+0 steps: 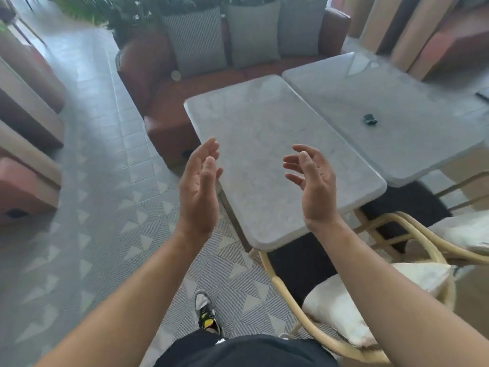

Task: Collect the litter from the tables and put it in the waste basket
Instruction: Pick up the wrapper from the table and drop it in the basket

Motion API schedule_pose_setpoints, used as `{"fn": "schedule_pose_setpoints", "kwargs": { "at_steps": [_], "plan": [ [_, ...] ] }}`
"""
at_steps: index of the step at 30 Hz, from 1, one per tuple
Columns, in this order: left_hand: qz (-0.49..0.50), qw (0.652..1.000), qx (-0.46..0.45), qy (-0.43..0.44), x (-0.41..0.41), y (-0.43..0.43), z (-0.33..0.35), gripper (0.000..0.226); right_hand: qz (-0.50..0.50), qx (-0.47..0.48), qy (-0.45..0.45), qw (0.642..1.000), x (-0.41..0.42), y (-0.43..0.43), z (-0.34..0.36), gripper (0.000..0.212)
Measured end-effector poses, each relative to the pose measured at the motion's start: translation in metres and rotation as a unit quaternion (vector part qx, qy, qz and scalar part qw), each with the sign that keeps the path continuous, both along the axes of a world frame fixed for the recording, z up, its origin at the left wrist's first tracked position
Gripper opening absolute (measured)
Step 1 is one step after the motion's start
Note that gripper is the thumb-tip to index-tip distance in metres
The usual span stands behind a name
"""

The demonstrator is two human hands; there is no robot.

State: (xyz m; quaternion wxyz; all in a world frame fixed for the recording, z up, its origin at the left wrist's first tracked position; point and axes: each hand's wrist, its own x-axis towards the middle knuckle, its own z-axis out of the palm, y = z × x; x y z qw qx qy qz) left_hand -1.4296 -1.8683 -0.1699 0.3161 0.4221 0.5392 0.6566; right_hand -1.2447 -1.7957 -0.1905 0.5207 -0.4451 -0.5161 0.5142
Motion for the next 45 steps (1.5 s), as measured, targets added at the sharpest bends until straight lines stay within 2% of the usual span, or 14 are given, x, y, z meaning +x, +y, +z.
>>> {"fn": "schedule_pose_setpoints", "kwargs": {
  "at_steps": [8, 16, 30, 34, 42, 45],
  "plan": [
    [-0.051, 0.998, -0.015, 0.015, -0.119, 0.053, 0.004, 0.05, -0.06, -0.003, 0.016, 0.998, -0.115, 0.036, 0.005, 0.034],
    [-0.101, 0.995, -0.01, -0.001, -0.16, 0.112, 0.003, 0.056, -0.115, -0.013, 0.022, 0.993, -0.146, 0.073, 0.006, 0.028],
    [-0.167, 0.986, -0.028, 0.007, -0.142, 0.275, -0.008, 0.052, -0.201, -0.033, 0.057, 0.977, -0.13, 0.216, -0.028, 0.029],
    [-0.195, 0.98, -0.043, 0.015, -0.124, 0.34, -0.018, 0.047, -0.234, -0.043, 0.055, 0.97, -0.109, 0.274, -0.038, 0.038],
    [-0.264, 0.963, -0.06, 0.002, -0.067, 0.436, -0.043, 0.052, -0.312, -0.055, 0.038, 0.948, -0.057, 0.337, -0.057, 0.036],
    [-0.3, 0.952, -0.064, -0.011, -0.04, 0.465, -0.053, 0.051, -0.346, -0.067, 0.032, 0.935, -0.033, 0.35, -0.065, 0.028]
  ]
}}
